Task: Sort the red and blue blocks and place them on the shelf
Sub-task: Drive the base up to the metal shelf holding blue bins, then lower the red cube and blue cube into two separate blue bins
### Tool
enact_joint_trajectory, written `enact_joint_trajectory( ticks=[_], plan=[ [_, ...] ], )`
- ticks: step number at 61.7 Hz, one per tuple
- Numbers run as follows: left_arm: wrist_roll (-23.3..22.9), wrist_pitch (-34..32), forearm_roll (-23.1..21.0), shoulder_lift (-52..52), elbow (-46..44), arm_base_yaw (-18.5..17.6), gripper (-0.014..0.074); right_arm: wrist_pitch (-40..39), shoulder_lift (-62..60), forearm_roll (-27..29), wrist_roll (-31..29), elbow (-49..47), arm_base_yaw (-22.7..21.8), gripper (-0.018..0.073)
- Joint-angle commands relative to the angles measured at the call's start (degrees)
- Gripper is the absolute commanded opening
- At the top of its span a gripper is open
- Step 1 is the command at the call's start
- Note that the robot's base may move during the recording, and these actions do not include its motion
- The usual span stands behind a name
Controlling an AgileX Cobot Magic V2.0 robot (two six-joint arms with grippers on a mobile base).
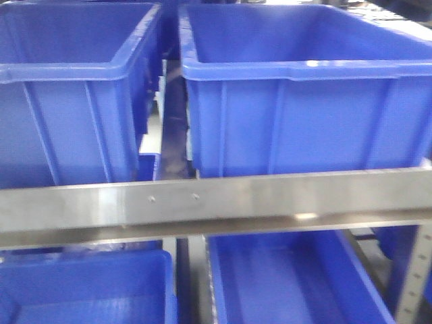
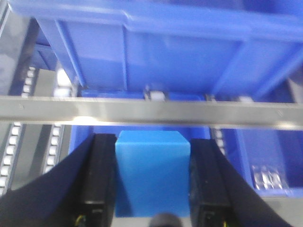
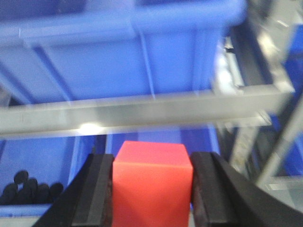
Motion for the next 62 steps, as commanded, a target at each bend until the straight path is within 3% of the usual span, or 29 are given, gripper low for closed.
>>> enact_joint_trajectory(
  ticks=[1,62],
  plan=[
    [-0.3,-4.0,0.7,0.2,-1.7,0.0,0.0125,-5.0,-0.1,-0.6,-0.4,-1.6,-0.3,0.0049],
    [-0.3,-4.0,0.7,0.2,-1.7,0.0,0.0125,-5.0,-0.1,-0.6,-0.4,-1.6,-0.3,0.0049]
  ],
)
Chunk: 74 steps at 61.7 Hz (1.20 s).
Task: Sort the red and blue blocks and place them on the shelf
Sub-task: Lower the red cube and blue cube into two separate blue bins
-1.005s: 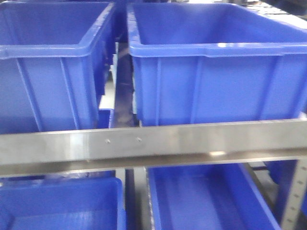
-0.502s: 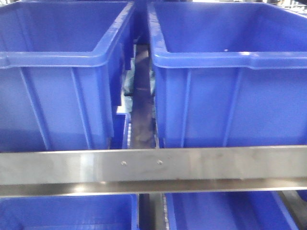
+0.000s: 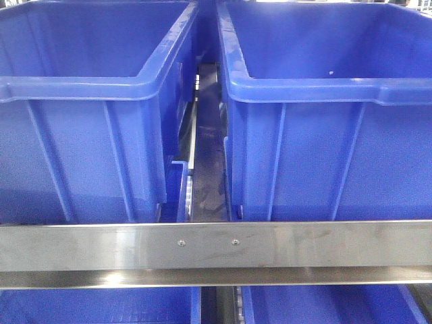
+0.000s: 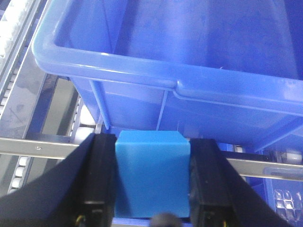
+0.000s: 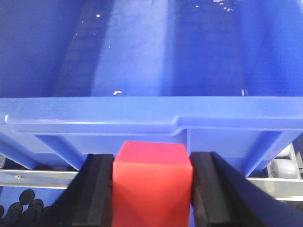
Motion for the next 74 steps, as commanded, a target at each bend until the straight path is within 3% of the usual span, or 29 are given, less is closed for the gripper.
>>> enact_joint_trajectory(
  ticks=[1,74],
  plan=[
    [-0.3,-4.0,0.7,0.2,-1.7,0.0,0.0125,-5.0,-0.1,-0.6,-0.4,-1.6,-0.3,0.0049],
    [-0.3,-4.0,0.7,0.2,-1.7,0.0,0.0125,-5.0,-0.1,-0.6,-0.4,-1.6,-0.3,0.0049]
  ],
)
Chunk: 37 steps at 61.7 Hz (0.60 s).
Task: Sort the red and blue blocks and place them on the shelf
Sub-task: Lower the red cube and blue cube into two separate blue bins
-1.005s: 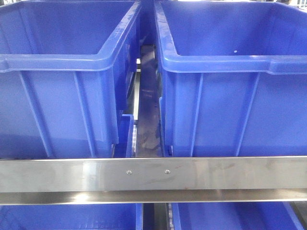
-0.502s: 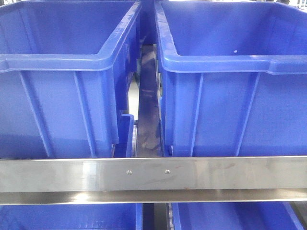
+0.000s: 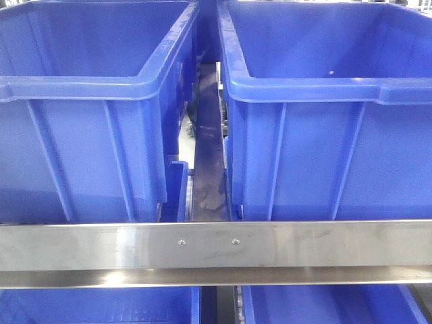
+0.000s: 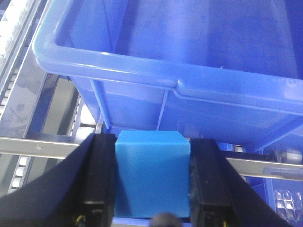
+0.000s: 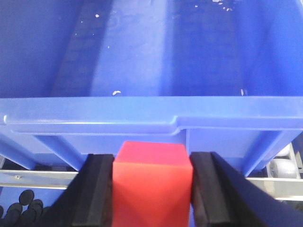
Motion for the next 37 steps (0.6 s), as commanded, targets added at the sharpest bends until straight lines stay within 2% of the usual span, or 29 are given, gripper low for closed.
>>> enact_joint_trajectory(
  ticks=[1,37],
  plan=[
    [-0.3,-4.0,0.7,0.2,-1.7,0.0,0.0125,-5.0,-0.1,-0.6,-0.4,-1.6,-0.3,0.0049],
    [-0.3,-4.0,0.7,0.2,-1.7,0.0,0.0125,-5.0,-0.1,-0.6,-0.4,-1.6,-0.3,0.0049]
  ],
)
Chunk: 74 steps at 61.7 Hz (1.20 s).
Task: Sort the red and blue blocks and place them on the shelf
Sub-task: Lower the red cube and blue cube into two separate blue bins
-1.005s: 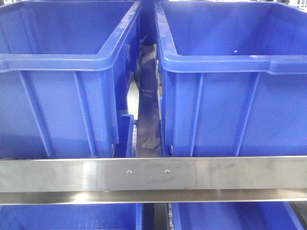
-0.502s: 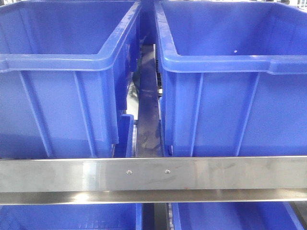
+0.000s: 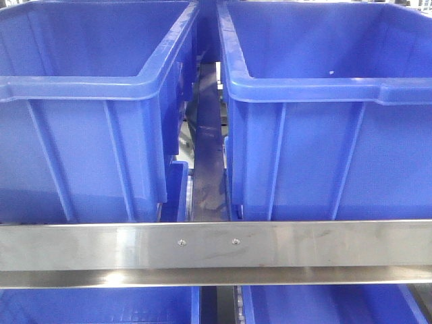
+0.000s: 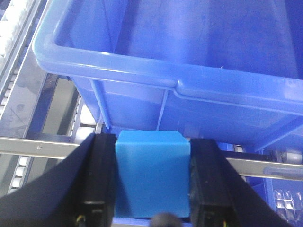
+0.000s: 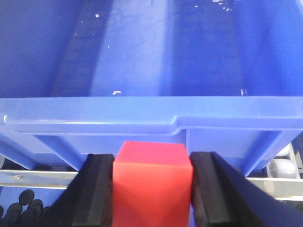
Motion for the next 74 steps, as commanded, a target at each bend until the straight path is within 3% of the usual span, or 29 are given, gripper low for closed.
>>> enact_joint_trajectory(
  ticks=[1,24,40,60,74],
  plan=[
    [-0.3,-4.0,0.7,0.2,-1.7,0.0,0.0125,-5.0,-0.1,-0.6,-0.4,-1.6,-0.3,0.0049],
    [-0.3,-4.0,0.7,0.2,-1.7,0.0,0.0125,-5.5,-0.1,-0.6,-0.4,-1.6,-0.3,0.0049],
    [-0.3,-8.1,-1.1,0.2,-1.8,0.0,0.0125,-9.3,0.0,-0.6,-0.4,-3.2,-0.3,0.0049],
    [-0.3,-9.5,-1.7,0.7,-8.7,0.0,0.0125,-9.3,2.6,-5.7,-0.4,-10.2,-0.3,0.0049],
    [-0.3,-13.3,-1.7,6.2,-13.9,0.0,0.0125,-10.4,11.0,-5.9,-0.4,-16.5,-0.3,0.0049]
  ],
)
